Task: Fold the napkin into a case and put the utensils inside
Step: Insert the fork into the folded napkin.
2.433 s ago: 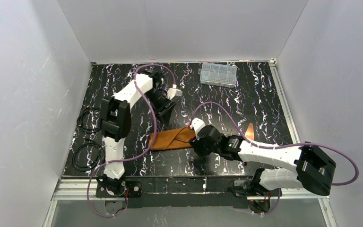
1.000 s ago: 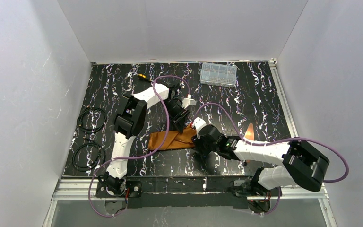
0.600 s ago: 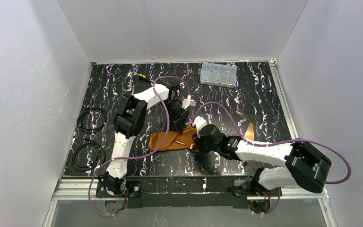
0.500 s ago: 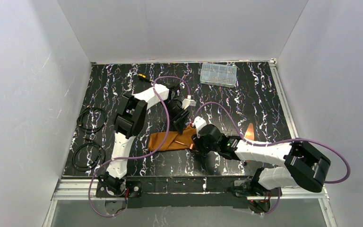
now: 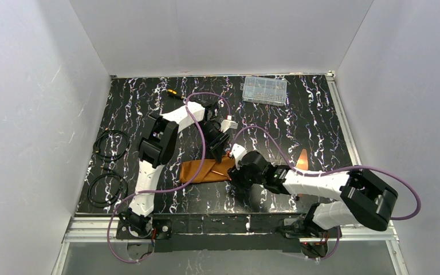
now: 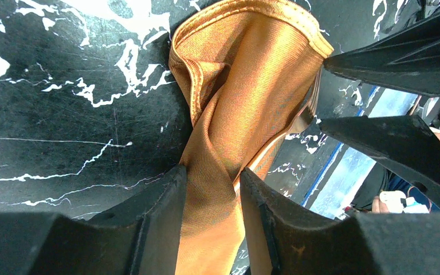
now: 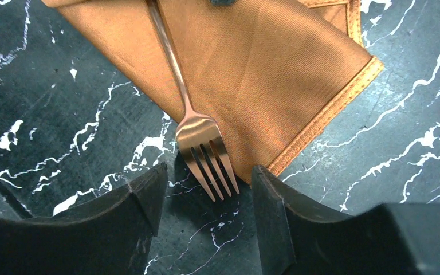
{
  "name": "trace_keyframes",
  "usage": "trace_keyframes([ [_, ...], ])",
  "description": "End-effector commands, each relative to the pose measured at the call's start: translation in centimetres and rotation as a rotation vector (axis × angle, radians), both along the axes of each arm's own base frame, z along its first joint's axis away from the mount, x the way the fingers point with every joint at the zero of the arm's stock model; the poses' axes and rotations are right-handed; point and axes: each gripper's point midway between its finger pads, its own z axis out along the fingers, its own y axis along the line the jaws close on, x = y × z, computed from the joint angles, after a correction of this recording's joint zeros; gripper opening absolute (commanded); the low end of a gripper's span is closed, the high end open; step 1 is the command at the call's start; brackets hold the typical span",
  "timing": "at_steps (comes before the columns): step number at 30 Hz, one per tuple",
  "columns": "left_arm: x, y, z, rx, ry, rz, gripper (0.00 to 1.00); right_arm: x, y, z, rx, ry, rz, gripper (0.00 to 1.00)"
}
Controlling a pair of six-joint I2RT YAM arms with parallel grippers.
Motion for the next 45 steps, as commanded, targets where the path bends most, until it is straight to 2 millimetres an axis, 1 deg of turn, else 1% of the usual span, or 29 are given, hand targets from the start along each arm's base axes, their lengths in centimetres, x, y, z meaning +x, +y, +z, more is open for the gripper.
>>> trace_keyframes([
  [1,-0.6,0.1,1.4,-0.011,-0.011,-0.019,0.38,0.8,1.1,0.2,-0.005,-0.048,0.05,0.61],
  [5,-0.5,0.1,1.4,-0.009,-0.012,-0.02,0.38,1.1,1.5,0.3,-0.02,-0.064,0.07,0.52],
  [8,-0.5,0.1,1.4,-0.008,-0.013,-0.023,0.38,0.9,1.6,-0.1,-0.035,-0.056,0.08,0.46],
  [10,-0.5,0.2,1.3,-0.005,-0.011,-0.022,0.38,0.7,1.6,0.0,-0.037,-0.058,0.085,0.39],
  [11,-0.5,0.2,1.3,-0.003,-0.011,-0.023,0.38,0.7,1.7,0.2,-0.036,-0.063,0.084,0.38],
  [20,-0.6,0.2,1.2,-0.006,-0.004,-0.023,0.38,0.9,1.9,2.2,-0.049,-0.121,0.098,0.33],
  [27,-0.8,0.2,1.3,-0.009,0.003,-0.024,0.38,1.8,1.9,2.9,-0.073,-0.161,0.082,0.31],
  [31,-0.8,0.2,1.3,-0.008,0.006,-0.025,0.38,2.2,2.0,2.5,-0.107,-0.174,0.098,0.29],
  [34,-0.8,0.2,1.4,-0.009,0.008,-0.026,0.38,2.2,2.0,2.1,-0.125,-0.17,0.101,0.28],
  [40,-0.9,0.1,1.4,-0.011,0.017,-0.023,0.38,2.1,2.1,1.8,-0.128,-0.163,0.112,0.25],
  [42,-0.9,0.1,1.4,-0.01,0.017,-0.024,0.38,1.8,1.7,1.4,-0.138,-0.149,0.113,0.31],
  [44,-0.8,0.1,1.4,-0.011,0.016,-0.023,0.38,1.7,1.2,1.2,-0.14,-0.146,0.094,0.32],
  [45,-0.8,0.1,1.4,-0.01,0.016,-0.023,0.38,1.8,1.1,1.3,-0.134,-0.154,0.086,0.31],
])
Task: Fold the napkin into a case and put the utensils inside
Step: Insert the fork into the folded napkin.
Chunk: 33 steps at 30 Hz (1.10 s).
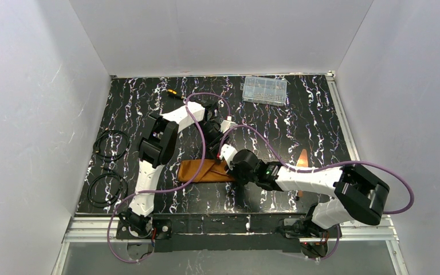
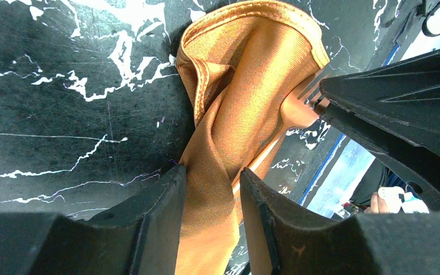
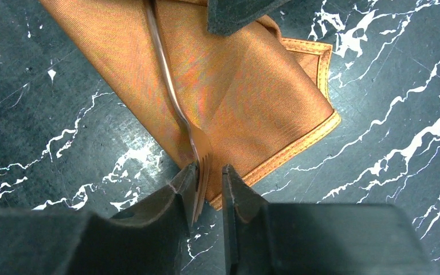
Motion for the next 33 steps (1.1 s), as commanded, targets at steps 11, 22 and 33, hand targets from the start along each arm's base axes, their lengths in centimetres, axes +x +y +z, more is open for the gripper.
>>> trace_keyframes([
  [11,-0.6,-0.2,1.4,-0.02,0.013,-0.01,0.38,1.8,0.8,3.1,0.061,-0.1,-0.049,0.17],
  [22,-0.9,0.0,1.4,-0.018,0.018,-0.013,0.38,1.7,1.5,1.6,0.042,-0.064,-0.03,0.17],
  [33,-1.1,0.1,1.1,-0.012,0.026,-0.014,0.38,1.0,0.3,1.1,0.064,-0.012,-0.066,0.18],
])
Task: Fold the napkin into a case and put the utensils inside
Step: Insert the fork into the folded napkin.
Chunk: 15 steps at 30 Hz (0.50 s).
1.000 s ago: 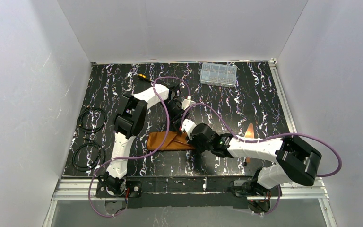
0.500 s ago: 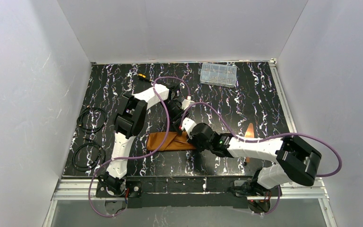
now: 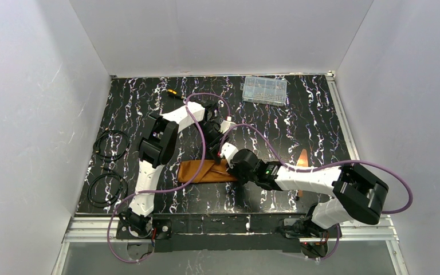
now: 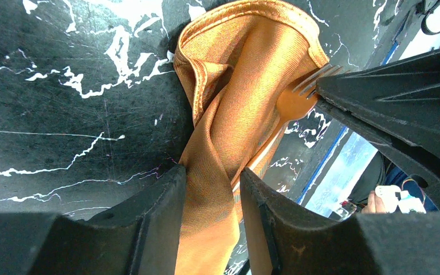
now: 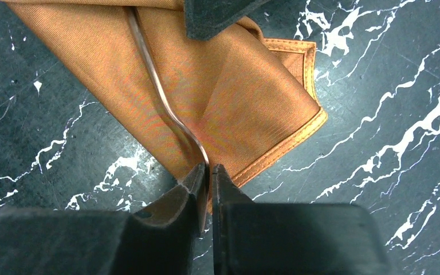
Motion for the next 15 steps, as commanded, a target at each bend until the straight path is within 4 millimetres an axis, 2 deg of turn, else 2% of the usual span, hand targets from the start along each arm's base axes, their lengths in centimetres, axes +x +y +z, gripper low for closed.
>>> trace_keyframes([
  [1,-0.9,0.0,1.1,-0.019,0.016,-0.015,0.38,0.1,0.4,0.9,0.056,0.02,-0.022,0.22],
  [3,-0.9,0.0,1.0,-0.016,0.015,-0.015,0.38,-0.2,0.4,0.4,0.044,0.047,-0.024,0.28],
  [9,-1.0,0.0,1.3,-0.021,0.012,-0.016,0.38,-0.8,-0.6,0.1,0.077,0.08,-0.089,0.31],
  [15,-1.2,0.1,1.0,-0.018,0.024,-0.014,0.38,-0.4,-1.1,1.0,0.111,0.058,-0.12,0.16],
])
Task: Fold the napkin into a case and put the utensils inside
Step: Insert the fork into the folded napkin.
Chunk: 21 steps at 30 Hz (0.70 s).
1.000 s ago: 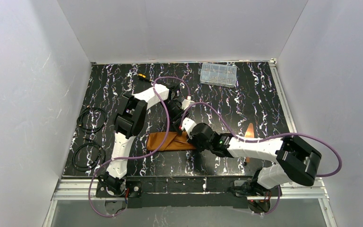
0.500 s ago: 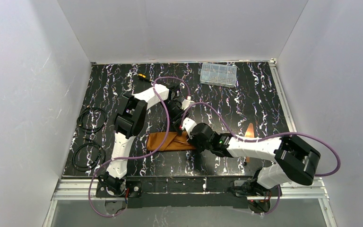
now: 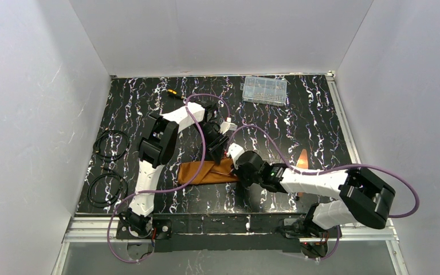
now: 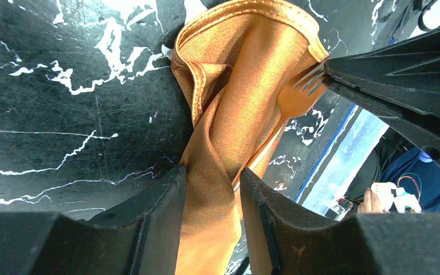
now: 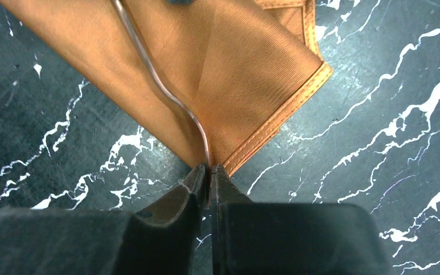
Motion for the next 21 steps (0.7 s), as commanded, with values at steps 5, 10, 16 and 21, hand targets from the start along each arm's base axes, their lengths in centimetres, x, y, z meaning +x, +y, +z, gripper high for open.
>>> trace_keyframes([
  [5,-1.0,0.0,1.3,-0.022,0.015,-0.013,0.38,1.6,1.5,2.8,0.086,-0.002,-0.012,0.04],
  [10,-1.1,0.0,1.3,-0.025,0.017,-0.015,0.38,0.8,2.0,1.9,0.06,0.114,0.015,0.01],
  [16,-1.1,0.0,1.1,-0.028,0.018,-0.016,0.38,-0.3,2.0,2.0,0.111,0.259,0.046,0.01],
  [21,-1.1,-0.1,1.2,-0.031,0.017,-0.013,0.38,-1.3,2.3,1.7,0.123,0.405,0.097,0.01],
])
